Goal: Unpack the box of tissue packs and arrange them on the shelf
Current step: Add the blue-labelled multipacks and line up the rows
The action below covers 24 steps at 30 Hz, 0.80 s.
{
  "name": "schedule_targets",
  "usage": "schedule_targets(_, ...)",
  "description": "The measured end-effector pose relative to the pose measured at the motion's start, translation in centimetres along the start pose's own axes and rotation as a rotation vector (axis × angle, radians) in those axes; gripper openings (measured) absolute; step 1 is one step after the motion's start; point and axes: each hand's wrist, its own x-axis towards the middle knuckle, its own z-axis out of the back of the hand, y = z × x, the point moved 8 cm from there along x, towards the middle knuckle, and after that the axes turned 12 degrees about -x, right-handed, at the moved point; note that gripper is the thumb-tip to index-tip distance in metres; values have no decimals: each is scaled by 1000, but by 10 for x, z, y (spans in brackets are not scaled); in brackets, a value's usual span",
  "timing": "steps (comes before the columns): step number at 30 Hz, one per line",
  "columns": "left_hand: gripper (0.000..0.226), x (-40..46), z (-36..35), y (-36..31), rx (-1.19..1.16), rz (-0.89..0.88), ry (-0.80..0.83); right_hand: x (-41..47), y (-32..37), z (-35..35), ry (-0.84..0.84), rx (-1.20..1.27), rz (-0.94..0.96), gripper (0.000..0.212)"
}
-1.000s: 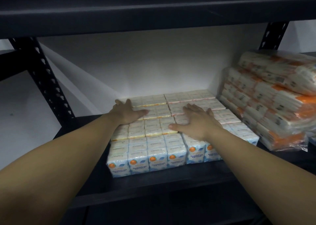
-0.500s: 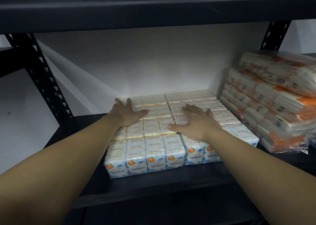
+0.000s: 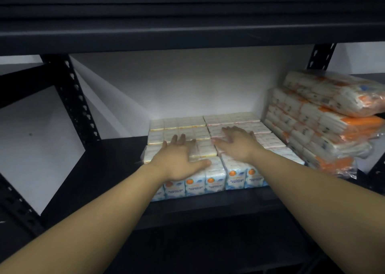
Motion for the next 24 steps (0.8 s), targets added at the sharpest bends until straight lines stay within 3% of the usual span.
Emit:
schedule_targets(3,106,-9,-15,6,40,15,67,-7,0,8,-1,24,5,86)
schedule_targets(10,105,-11,-20,10,106,-14,-1,-43,-3,22,-49,-141,-14,77)
schedule_targets(13,105,-19,-14,0,113,-115,-102,-76,-14,23,-113,-105,-49,94)
schedule_targets(16,103,-32,-16,-9,171,-181,-165,-99,-28,8,-51,-105,-13,109)
schedule_targets(19,91,-35,-28,-8,224,-152,-154,-100,-35,-10,26,-139,48,100)
schedule_targets(24,82,-34,-35,-6,264,-93,-121,-92,-34,-20,13,-206,62,89)
